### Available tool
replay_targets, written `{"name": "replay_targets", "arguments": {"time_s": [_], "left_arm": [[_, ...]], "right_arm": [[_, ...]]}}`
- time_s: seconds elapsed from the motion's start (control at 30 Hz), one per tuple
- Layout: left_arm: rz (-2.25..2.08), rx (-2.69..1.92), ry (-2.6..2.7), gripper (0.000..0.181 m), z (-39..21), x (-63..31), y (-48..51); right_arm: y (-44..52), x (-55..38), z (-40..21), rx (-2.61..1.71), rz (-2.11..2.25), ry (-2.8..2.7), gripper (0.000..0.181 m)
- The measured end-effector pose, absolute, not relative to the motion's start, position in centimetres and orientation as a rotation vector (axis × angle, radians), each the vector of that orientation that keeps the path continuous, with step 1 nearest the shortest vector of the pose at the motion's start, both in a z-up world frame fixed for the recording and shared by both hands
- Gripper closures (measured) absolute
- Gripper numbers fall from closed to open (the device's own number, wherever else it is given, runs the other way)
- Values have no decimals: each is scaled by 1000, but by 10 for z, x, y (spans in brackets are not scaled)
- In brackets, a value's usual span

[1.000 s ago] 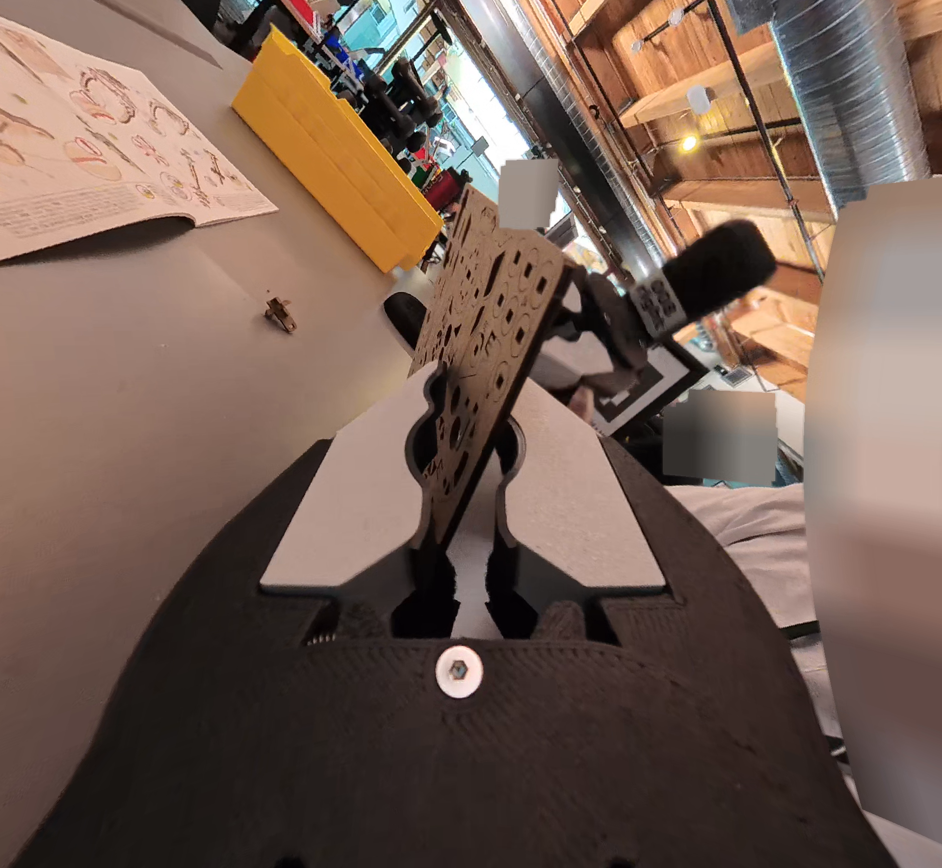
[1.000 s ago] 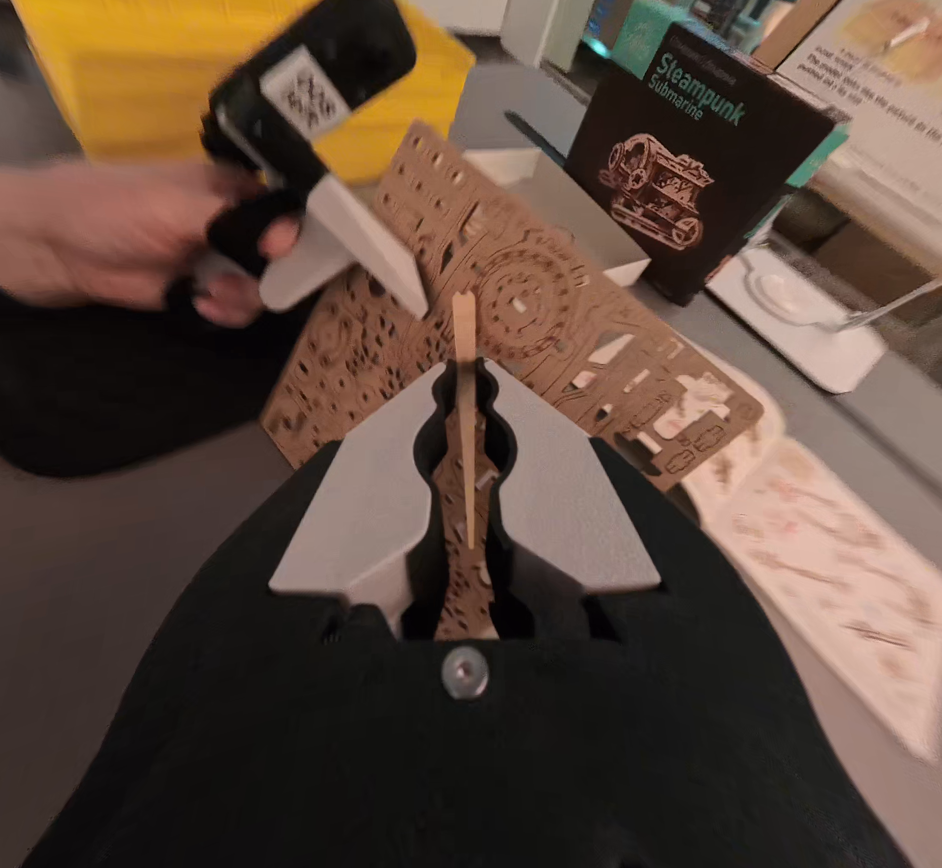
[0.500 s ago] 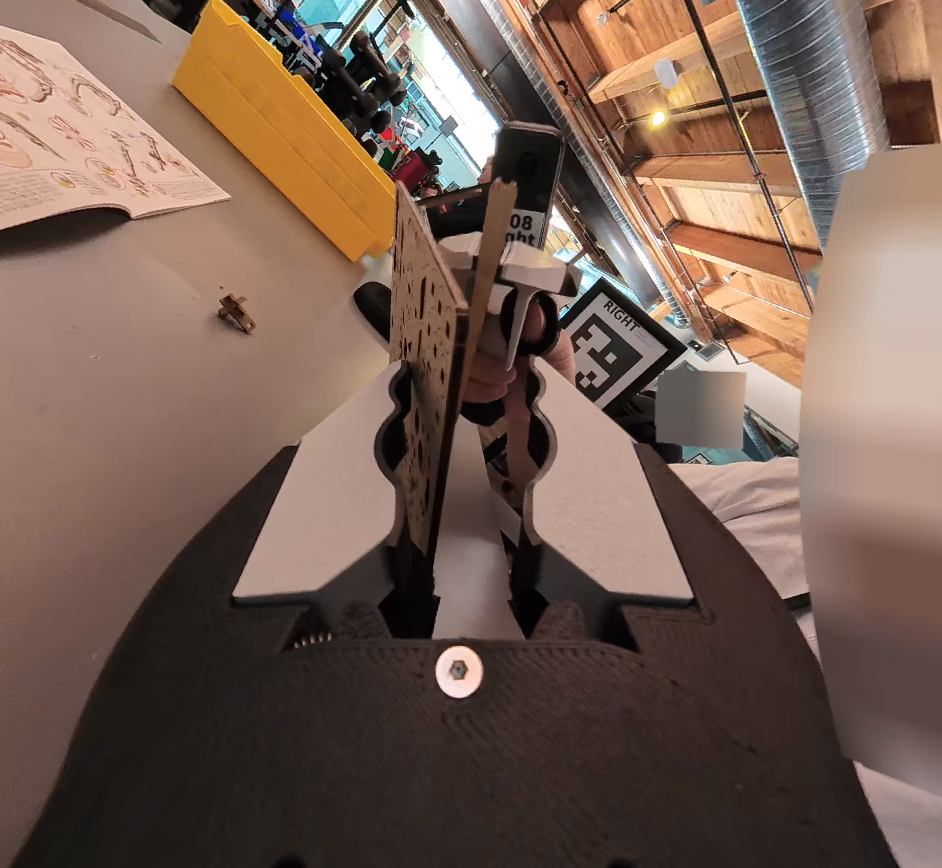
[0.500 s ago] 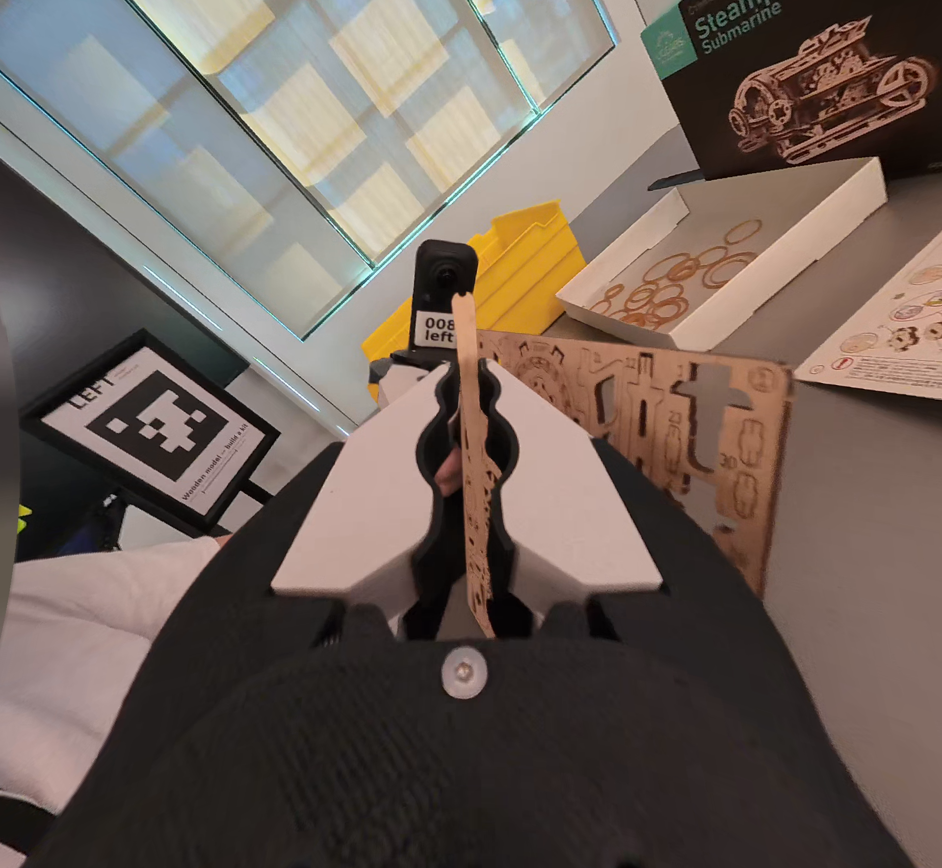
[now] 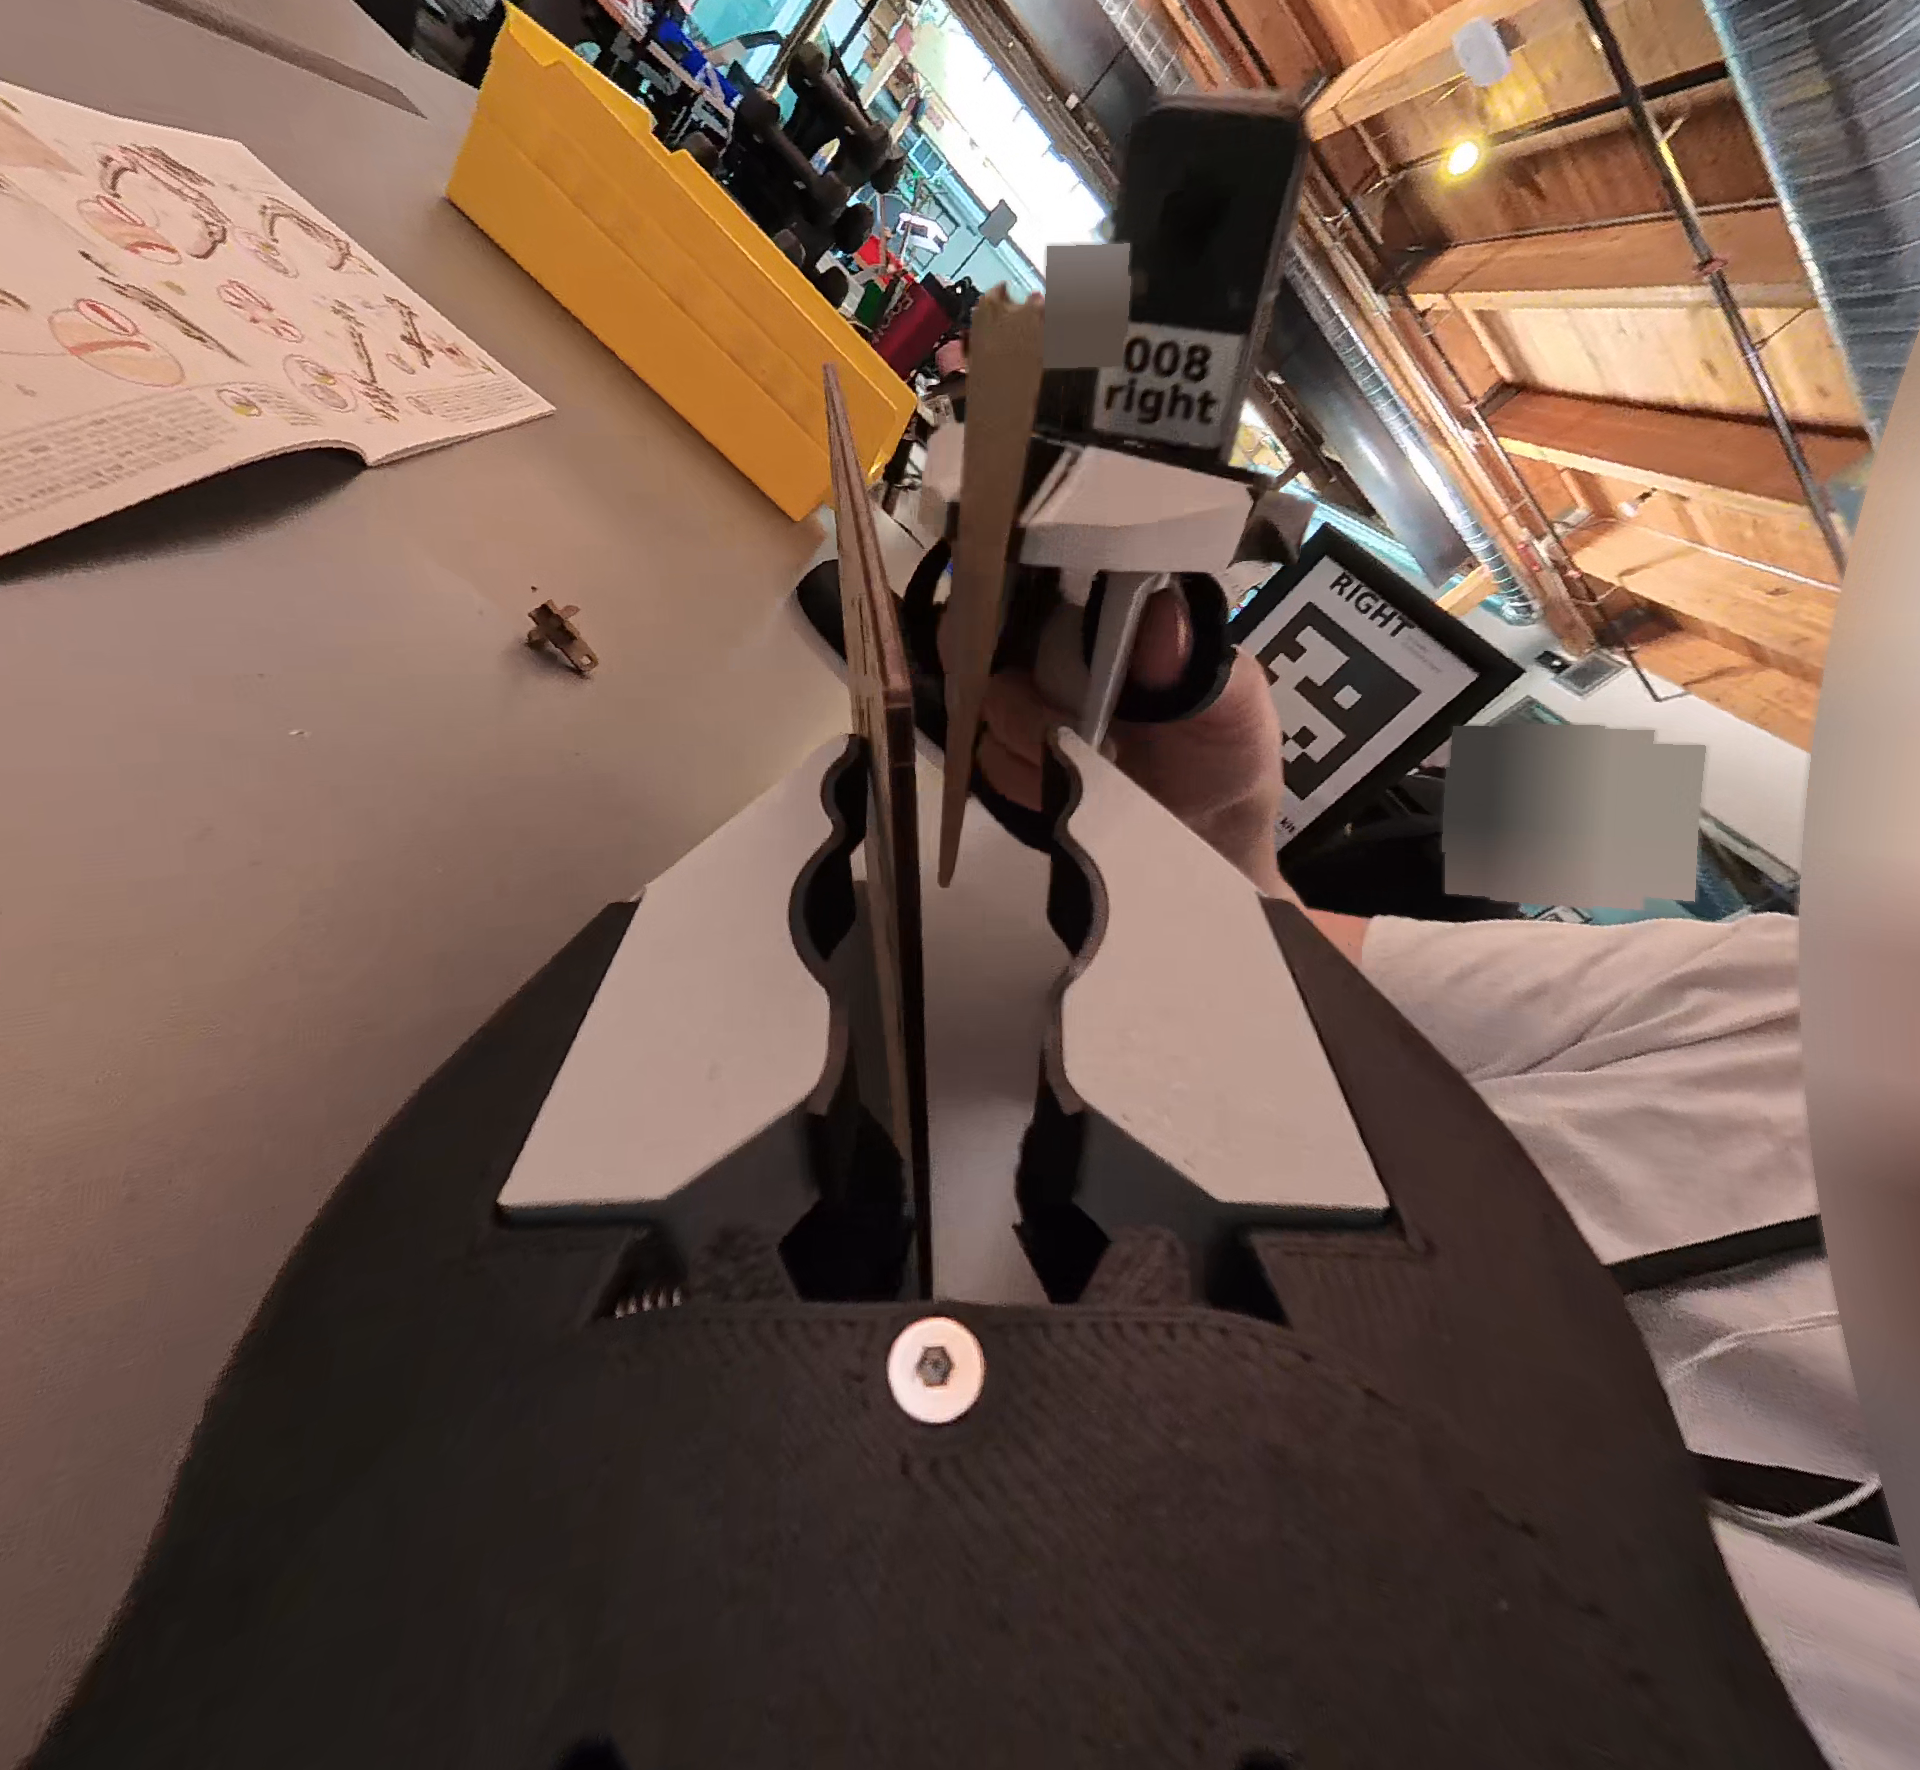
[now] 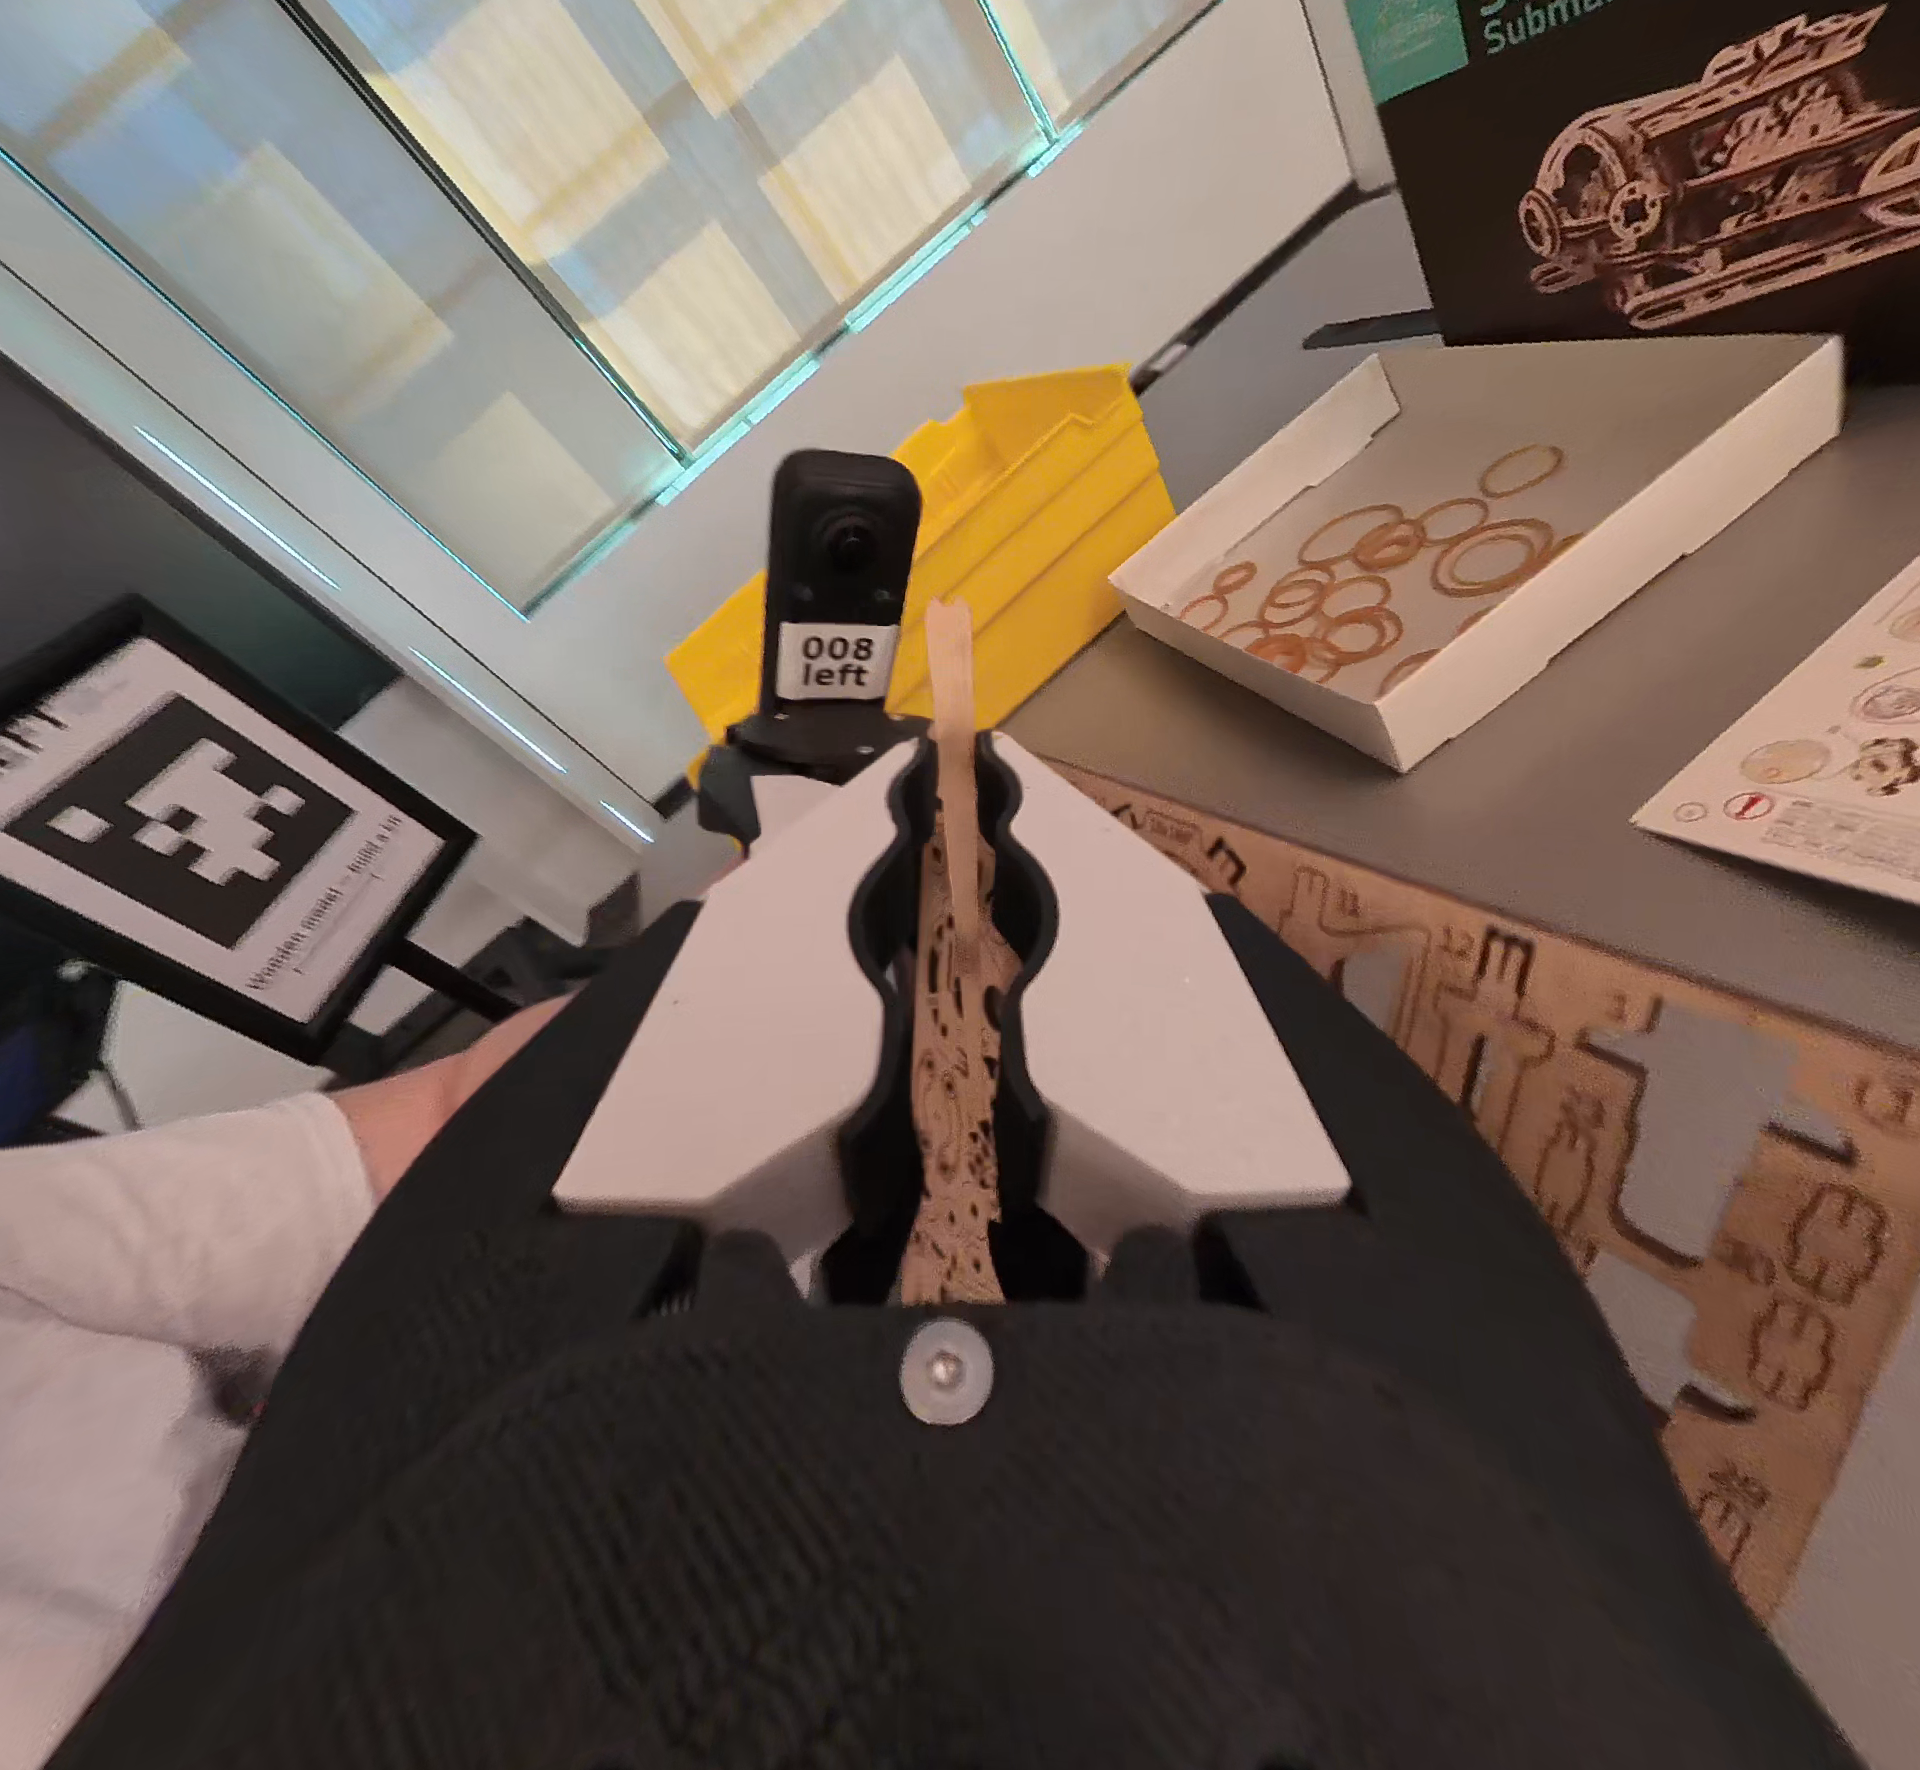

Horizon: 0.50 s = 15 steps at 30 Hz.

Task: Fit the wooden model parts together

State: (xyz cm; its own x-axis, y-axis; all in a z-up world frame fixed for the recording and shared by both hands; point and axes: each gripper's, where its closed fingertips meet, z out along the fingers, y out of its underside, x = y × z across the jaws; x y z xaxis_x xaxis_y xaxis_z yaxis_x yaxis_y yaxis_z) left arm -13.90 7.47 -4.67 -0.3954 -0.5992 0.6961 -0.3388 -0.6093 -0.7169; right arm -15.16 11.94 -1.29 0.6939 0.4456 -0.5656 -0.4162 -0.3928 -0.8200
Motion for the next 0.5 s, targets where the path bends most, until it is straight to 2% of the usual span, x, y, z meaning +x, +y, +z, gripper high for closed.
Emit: {"name": "replay_targets", "arguments": {"time_s": [0.5], "left_arm": [[-2095, -1650, 1191, 174, -47, -142, 90]], "right_arm": [[142, -163, -7, -1805, 532, -97, 175]]}}
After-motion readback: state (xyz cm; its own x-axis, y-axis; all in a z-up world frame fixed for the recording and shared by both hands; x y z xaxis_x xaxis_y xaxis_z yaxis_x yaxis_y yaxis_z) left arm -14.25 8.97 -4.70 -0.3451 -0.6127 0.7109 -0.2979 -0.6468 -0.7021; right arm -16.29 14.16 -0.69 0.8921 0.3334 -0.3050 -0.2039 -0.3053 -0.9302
